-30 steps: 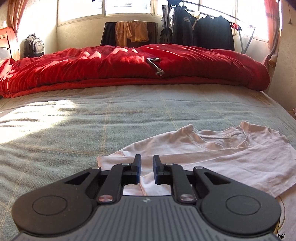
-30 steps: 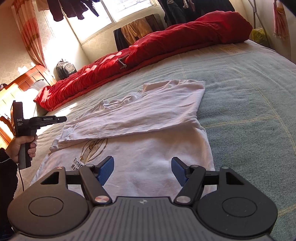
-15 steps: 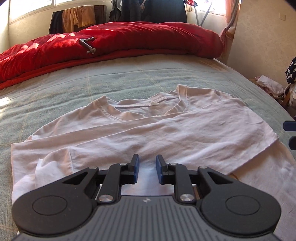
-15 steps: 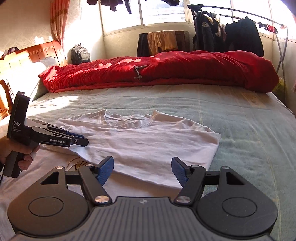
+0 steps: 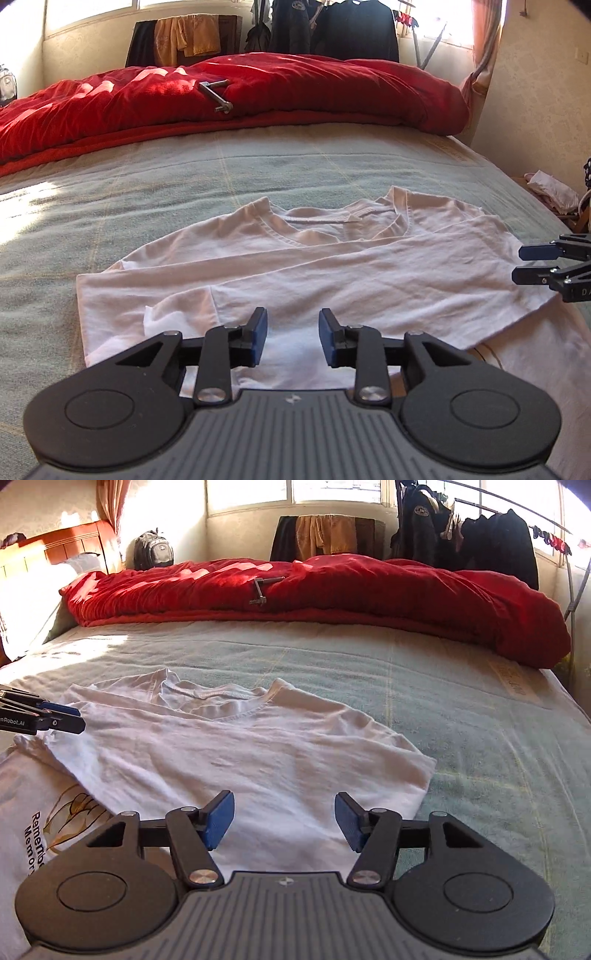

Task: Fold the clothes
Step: 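Withdraw both open grippers up from the shirt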

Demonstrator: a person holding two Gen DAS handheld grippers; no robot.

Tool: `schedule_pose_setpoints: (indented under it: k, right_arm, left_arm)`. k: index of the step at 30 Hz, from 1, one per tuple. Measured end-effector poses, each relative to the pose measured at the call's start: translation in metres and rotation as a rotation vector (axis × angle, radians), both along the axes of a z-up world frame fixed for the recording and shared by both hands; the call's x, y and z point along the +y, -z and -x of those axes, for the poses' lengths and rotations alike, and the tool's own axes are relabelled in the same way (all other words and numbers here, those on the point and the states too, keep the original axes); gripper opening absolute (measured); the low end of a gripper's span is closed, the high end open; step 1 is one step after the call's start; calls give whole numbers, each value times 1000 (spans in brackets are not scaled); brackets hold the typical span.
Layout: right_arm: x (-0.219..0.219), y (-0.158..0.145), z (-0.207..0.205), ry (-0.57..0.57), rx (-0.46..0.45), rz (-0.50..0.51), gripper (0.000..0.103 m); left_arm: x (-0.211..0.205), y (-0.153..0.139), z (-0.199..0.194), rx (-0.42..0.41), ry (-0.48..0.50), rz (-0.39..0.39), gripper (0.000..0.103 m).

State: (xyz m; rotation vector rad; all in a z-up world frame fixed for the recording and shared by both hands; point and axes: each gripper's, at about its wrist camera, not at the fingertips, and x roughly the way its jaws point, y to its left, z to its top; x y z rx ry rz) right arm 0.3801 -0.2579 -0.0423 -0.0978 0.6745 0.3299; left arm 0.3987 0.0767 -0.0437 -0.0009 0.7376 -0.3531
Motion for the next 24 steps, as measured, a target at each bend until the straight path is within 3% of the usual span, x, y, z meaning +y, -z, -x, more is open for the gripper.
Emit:
schedule_pose_setpoints:
  k: [3,6,9,11,13,18,20,24]
  right_arm:
    - [14,-2,-24,-23,-26,53,65]
    - [15,19,-51,-5,22,128,68]
    - [-19,23,-62,44,71,-43,70]
    - [-28,12,-63,80,52,-86,70]
    - [-27,3,-72,31,50,-151,70]
    - [4,7,-115,-53,127,-157,70]
    - [7,21,-133,-18,180,-133,70]
    - [3,26,-147,-5,160,-136,69]
  left_arm:
    - [-5,6,-13,28,-14,-9,38]
    - [3,18,-16,36,-37,-24,39]
    - [20,17,-16,41,-53,25,35]
    - [24,7,-18,44,-45,62,35]
    - [23,3,-27,47,-32,87,38]
    - [22,12,-62,75,-70,130,41]
    - [21,16,-76,87,-85,147,41]
    - [20,23,-103,110,-115,181,41]
